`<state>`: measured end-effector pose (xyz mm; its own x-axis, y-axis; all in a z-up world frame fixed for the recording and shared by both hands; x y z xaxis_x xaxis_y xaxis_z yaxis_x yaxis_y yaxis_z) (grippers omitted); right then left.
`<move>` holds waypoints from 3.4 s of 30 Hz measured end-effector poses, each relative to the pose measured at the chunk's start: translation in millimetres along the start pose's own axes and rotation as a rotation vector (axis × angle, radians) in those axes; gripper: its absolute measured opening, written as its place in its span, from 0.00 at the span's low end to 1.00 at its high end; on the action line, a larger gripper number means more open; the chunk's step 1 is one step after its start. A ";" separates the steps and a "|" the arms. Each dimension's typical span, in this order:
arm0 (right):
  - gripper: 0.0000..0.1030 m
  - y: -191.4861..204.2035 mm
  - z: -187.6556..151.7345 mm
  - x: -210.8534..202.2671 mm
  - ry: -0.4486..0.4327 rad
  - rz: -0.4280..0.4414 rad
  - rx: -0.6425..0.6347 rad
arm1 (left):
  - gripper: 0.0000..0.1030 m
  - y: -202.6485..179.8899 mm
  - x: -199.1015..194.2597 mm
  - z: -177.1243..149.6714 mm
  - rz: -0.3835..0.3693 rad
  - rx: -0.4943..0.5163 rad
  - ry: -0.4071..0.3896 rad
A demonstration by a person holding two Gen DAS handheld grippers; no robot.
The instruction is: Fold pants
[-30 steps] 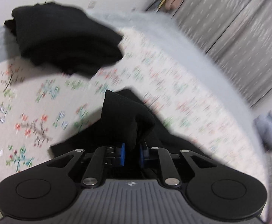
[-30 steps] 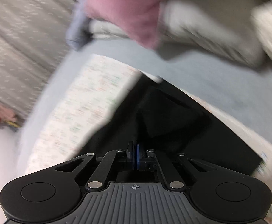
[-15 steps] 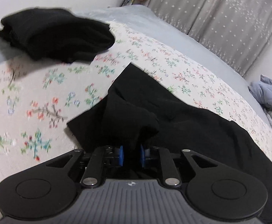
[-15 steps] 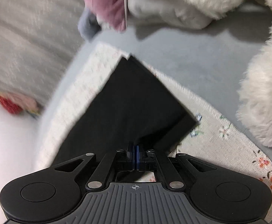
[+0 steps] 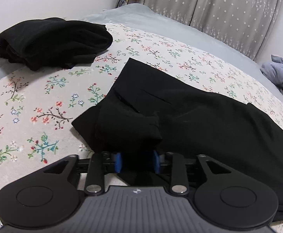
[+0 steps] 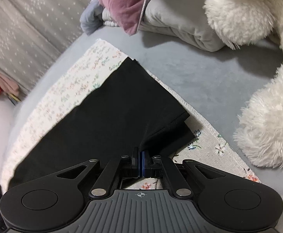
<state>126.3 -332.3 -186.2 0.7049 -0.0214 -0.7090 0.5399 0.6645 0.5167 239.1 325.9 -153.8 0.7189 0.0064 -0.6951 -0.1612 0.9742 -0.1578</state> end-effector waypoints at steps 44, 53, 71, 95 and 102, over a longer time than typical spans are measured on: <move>0.01 -7.5 -8.6 -11.6 0.044 -0.022 0.015 | 0.29 33.7 -29.9 -24.7 -0.135 -0.198 -0.064; 0.15 -6.7 -9.3 -8.0 0.062 -0.031 -0.027 | 0.57 50.0 -60.1 -28.2 -0.099 -0.136 -0.036; 0.68 261.8 -71.5 56.3 0.077 0.241 -0.635 | 0.88 -0.1 20.4 89.3 0.042 -0.023 -0.019; 0.03 556.8 -175.5 256.5 0.481 0.496 -0.823 | 0.21 -12.8 75.0 83.4 -0.020 0.114 -0.064; 0.00 573.7 -157.3 214.5 0.194 0.507 -0.841 | 0.25 -19.2 69.8 88.4 0.058 0.160 -0.186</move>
<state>514.8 161.8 -117.4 0.6342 0.4831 -0.6037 -0.3573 0.8755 0.3252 352.1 327.6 -137.2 0.8258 0.0904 -0.5566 -0.1072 0.9942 0.0024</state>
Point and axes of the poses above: each gripper's, at about its wrist camera, not at the fingertips, and x roughly the way its jaws point, y to its left, z to its top, the point moved 7 cm from there along x, roughly the way its jaws point, and after that the axes turned 2 degrees about -y, right-handed, at the moved point
